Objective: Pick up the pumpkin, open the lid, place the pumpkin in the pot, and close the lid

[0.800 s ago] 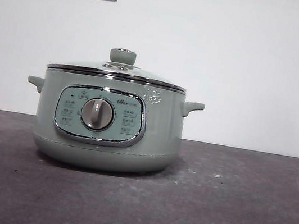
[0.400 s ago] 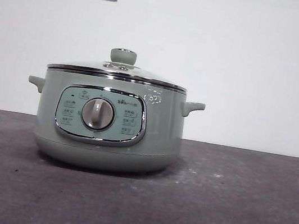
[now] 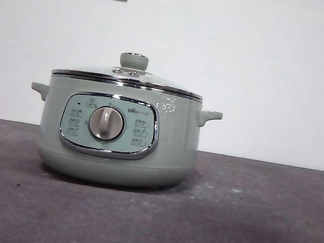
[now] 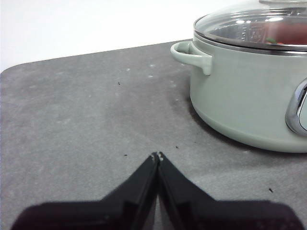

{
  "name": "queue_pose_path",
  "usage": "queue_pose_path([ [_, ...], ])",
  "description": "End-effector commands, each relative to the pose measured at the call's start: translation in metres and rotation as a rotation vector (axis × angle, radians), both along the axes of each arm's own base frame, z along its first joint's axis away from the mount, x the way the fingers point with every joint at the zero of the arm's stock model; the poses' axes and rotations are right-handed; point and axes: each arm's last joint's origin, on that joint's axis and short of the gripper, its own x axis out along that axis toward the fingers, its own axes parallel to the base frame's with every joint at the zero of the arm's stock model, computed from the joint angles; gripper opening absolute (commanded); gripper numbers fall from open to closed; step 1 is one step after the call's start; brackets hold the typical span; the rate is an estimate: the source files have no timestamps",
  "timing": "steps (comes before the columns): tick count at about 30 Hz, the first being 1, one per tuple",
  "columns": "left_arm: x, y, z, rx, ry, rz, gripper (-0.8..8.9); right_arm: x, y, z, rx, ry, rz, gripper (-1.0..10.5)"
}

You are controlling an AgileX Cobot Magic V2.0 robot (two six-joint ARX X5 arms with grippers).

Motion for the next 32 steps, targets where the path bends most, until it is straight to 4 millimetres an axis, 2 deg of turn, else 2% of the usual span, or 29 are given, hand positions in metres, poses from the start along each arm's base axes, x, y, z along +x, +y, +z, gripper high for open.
queue_pose_path([
  [1,0.001,0.000,-0.005,-0.006,0.012,0.005,-0.04,0.003,0.000,-0.024,0.032,0.040,-0.019,0.0],
  [6,0.001,0.000,-0.005,-0.006,0.012,0.005,-0.04,0.006,0.000,-0.054,0.061,0.104,-0.031,0.0],
  [12,0.001,0.000,-0.005,-0.006,0.012,0.005,-0.04,0.007,0.001,-0.069,0.057,0.133,-0.032,0.0],
  [20,0.001,0.000,-0.005,-0.006,0.012,0.005,-0.04,0.006,0.000,-0.078,0.041,0.234,-0.036,0.0],
  [32,0.001,0.000,-0.005,-0.006,0.012,0.005,-0.04,0.006,0.000,-0.078,0.046,0.232,-0.035,0.0],
])
